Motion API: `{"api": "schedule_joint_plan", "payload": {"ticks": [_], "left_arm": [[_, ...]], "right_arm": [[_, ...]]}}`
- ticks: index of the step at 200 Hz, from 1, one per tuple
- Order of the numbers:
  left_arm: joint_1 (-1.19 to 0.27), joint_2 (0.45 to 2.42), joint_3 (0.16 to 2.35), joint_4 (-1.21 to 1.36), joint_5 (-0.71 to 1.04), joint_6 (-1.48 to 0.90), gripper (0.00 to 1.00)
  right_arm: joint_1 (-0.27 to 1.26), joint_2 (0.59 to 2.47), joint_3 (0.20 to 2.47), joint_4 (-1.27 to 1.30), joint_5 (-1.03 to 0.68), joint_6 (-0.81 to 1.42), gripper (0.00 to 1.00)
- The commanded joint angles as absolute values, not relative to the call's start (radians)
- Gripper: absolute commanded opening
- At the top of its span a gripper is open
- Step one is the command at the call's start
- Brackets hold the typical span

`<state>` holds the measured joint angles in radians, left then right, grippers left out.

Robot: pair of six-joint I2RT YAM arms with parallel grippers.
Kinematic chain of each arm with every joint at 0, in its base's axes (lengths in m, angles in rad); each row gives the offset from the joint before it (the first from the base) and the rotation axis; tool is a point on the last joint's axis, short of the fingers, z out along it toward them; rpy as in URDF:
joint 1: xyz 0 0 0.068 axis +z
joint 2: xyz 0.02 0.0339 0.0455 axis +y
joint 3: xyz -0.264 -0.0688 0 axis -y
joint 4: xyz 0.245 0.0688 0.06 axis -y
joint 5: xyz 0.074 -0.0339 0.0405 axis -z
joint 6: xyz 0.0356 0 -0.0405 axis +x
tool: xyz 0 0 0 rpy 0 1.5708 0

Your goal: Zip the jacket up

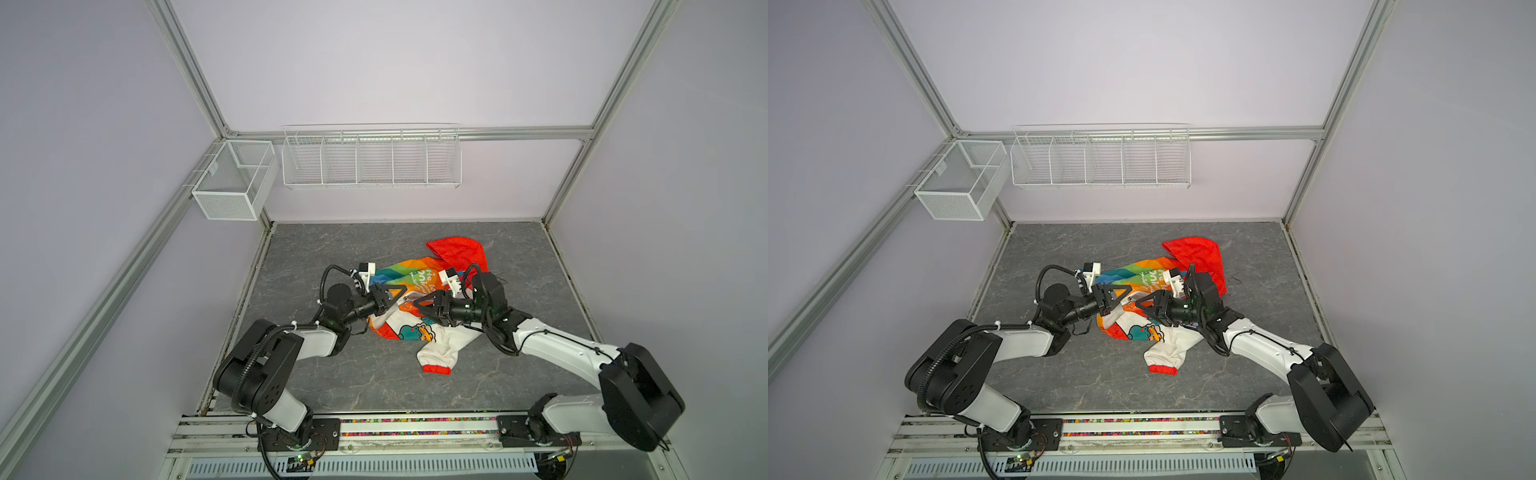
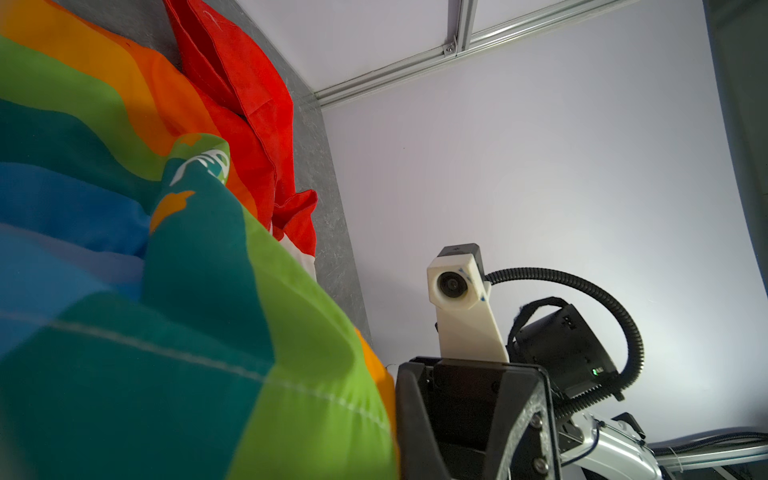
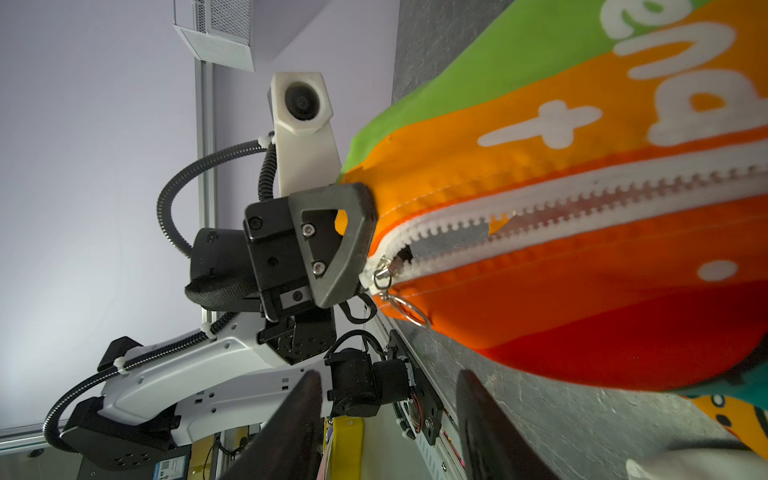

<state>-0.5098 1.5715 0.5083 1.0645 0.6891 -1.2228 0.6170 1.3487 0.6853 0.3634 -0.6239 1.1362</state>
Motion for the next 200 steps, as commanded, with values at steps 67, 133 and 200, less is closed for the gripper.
{"api": "schedule_joint_plan", "payload": {"ticks": [67, 133, 200], "left_arm": [[-0.509, 1.568, 0.530, 1.094, 0.703, -1.243, 0.00], [-0.510, 1.590, 0.521, 1.155, 0.706, -1.288, 0.00], [-0.511, 1.596, 0.513, 1.173, 0.706, -1.299, 0.00]], "right_arm": [[0.638, 1.405, 0.733, 0.419, -0.629, 1.127, 0.55], [0.640, 1.467, 0.735, 0.502, -0.642, 1.153, 0.55], [0.640, 1.514, 0.736, 0.597, -0.653, 1.198, 0.53]]}}
